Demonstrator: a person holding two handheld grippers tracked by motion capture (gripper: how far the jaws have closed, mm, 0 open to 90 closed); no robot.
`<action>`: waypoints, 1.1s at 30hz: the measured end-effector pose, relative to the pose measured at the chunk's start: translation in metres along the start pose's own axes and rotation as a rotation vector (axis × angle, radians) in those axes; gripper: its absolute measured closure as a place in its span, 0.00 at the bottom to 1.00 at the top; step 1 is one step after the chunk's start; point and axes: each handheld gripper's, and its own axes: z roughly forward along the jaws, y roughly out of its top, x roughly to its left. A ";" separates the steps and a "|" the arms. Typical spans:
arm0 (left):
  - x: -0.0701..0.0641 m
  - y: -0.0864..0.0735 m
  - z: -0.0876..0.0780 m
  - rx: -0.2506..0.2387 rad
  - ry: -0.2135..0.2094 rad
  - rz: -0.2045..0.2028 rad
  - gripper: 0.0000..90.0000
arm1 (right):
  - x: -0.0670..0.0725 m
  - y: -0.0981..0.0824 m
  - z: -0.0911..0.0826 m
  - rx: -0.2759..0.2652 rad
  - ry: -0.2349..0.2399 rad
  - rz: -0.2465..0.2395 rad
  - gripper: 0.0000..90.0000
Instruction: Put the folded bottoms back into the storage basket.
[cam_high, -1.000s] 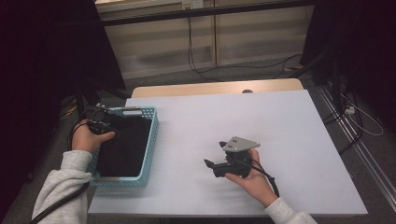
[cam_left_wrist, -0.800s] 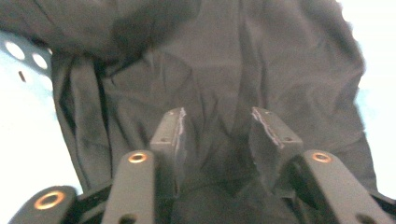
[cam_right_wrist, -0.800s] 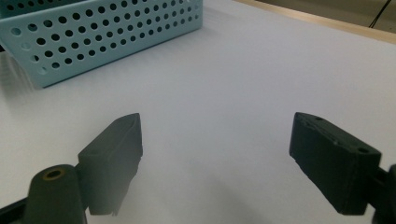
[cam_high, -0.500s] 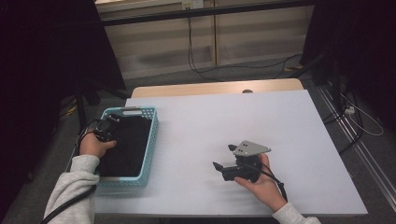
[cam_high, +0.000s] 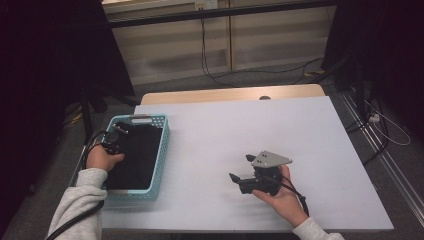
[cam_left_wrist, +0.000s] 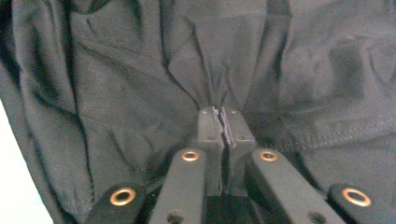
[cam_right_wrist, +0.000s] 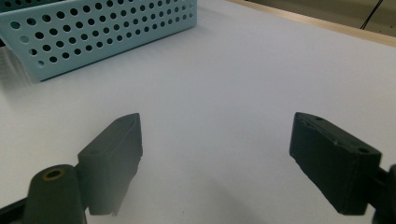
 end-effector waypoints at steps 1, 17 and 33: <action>0.000 -0.001 0.000 0.008 -0.012 -0.003 0.98 | 0.000 0.000 0.000 0.000 0.000 0.001 0.18; 0.000 -0.005 -0.004 0.029 -0.053 -0.029 0.99 | -0.003 -0.002 -0.006 0.002 -0.010 -0.011 0.18; -0.014 0.009 -0.028 -0.022 -0.001 -0.016 0.59 | -0.025 -0.010 -0.038 -0.007 -0.062 0.017 0.18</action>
